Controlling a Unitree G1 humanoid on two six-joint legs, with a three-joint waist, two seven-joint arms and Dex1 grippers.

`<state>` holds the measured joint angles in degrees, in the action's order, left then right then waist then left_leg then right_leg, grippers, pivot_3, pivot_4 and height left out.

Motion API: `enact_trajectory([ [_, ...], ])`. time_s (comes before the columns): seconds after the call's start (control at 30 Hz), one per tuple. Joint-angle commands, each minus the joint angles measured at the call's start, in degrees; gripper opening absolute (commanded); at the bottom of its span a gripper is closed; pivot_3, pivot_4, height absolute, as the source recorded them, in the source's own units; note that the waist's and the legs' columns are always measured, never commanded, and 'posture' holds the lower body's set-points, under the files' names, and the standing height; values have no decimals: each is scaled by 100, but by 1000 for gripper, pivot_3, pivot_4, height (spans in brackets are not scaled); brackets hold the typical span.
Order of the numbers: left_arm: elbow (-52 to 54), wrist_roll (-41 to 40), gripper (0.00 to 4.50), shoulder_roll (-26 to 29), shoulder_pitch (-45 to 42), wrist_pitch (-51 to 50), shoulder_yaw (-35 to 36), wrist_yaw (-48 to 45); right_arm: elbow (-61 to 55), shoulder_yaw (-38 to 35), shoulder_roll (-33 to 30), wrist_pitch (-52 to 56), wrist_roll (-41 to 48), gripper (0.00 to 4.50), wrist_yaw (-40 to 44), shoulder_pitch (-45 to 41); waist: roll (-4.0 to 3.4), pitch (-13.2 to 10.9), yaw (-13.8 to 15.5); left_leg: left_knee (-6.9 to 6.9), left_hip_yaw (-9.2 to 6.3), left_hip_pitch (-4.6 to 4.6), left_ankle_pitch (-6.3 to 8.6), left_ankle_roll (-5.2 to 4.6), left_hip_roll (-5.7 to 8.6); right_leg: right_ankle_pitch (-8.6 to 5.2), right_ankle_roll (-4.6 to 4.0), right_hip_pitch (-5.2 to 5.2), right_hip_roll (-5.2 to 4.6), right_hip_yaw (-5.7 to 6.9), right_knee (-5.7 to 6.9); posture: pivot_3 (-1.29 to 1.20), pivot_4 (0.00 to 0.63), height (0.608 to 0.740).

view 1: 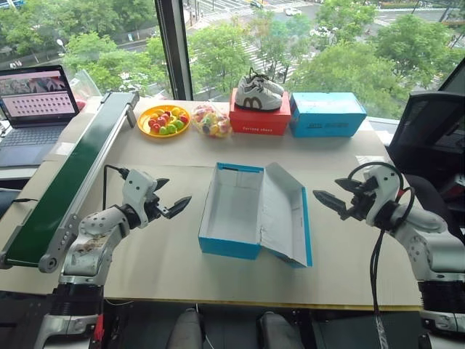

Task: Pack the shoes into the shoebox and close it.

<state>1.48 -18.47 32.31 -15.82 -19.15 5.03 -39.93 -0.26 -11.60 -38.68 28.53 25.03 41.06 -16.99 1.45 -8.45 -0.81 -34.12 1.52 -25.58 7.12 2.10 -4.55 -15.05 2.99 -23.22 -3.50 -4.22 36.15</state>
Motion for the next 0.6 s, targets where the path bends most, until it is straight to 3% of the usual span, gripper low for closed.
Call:
enact_trajectory([
  [0.03,54,-203,4500,-72,-318,-46,346,219,-53,-59,-13,-73,11,4439,19,-250,0,0,0,0,0,0,0,0,0,0,0,0,0,0,0,0,150,740],
  [0.3,-2001,469,4500,364,-1439,334,1421,2002,145,761,651,61,35,4439,191,-1794,9,-7,-135,-10,-5,10,0,-1,-6,4,0,4,12,-1,12,0,150,740],
  [0.6,-3909,685,4500,977,-2105,1036,1765,2428,562,1599,1826,-167,-134,4439,454,-2834,41,-21,-14,-15,-10,-48,-2,4,-6,25,-35,-50,10,13,38,0,150,740],
])
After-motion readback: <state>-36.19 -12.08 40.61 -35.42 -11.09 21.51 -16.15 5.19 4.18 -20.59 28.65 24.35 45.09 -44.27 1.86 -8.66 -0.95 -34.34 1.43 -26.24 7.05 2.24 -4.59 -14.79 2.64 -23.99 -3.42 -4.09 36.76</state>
